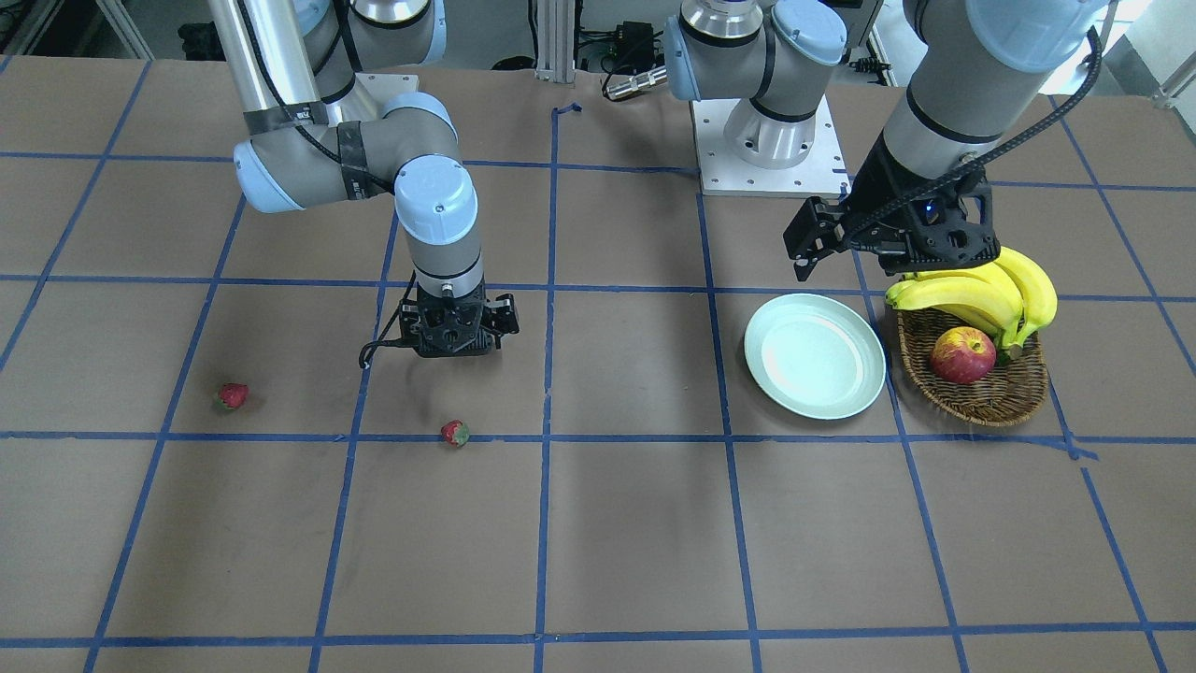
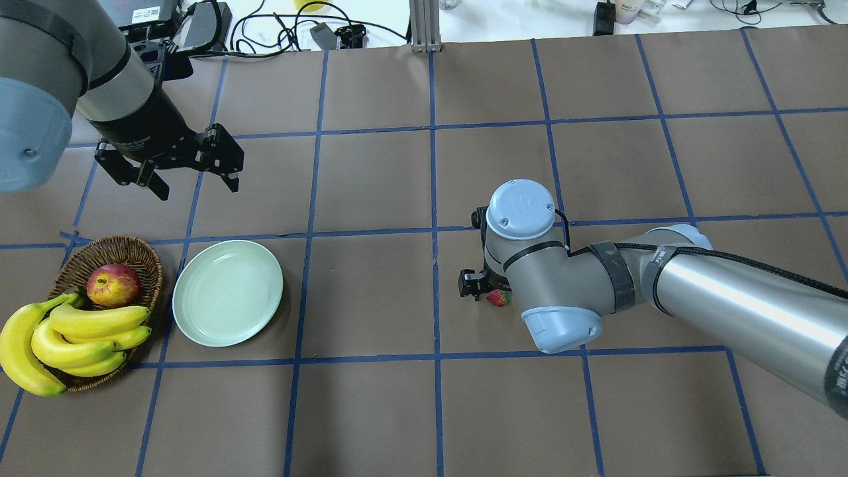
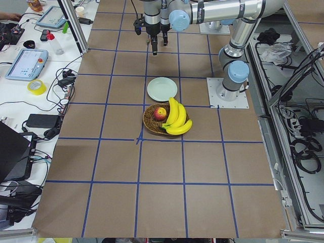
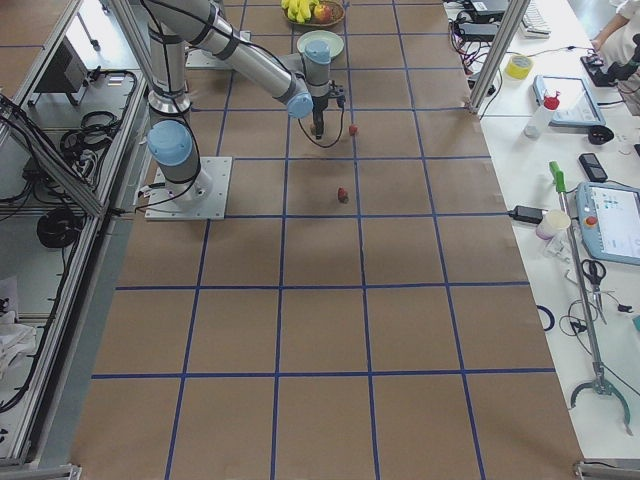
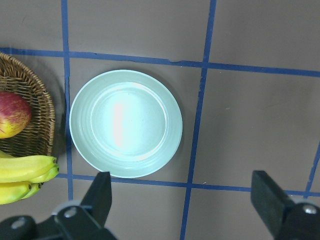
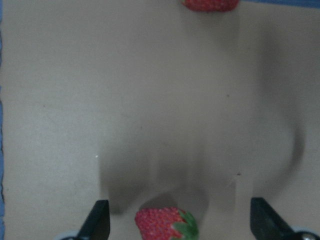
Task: Collect all strawberries into plate
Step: 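Carry the strawberry toward the plate and release it mid-table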
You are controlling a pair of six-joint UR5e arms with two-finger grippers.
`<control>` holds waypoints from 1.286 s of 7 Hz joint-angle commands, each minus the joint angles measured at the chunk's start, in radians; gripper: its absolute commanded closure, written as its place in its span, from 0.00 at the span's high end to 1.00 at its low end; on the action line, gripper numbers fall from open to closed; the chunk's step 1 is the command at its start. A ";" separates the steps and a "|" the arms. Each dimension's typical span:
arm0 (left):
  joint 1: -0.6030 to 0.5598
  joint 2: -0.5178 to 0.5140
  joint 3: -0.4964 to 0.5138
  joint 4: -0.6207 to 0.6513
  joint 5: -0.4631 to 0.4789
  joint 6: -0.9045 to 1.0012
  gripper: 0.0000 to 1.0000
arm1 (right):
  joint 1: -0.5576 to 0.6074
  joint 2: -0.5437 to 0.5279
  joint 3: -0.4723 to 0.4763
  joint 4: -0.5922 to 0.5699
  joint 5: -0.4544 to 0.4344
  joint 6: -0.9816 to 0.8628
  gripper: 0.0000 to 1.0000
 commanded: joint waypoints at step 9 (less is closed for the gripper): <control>-0.101 0.036 0.022 -0.047 0.049 -0.001 1.00 | 0.106 -0.033 -0.110 0.041 0.155 0.281 0.00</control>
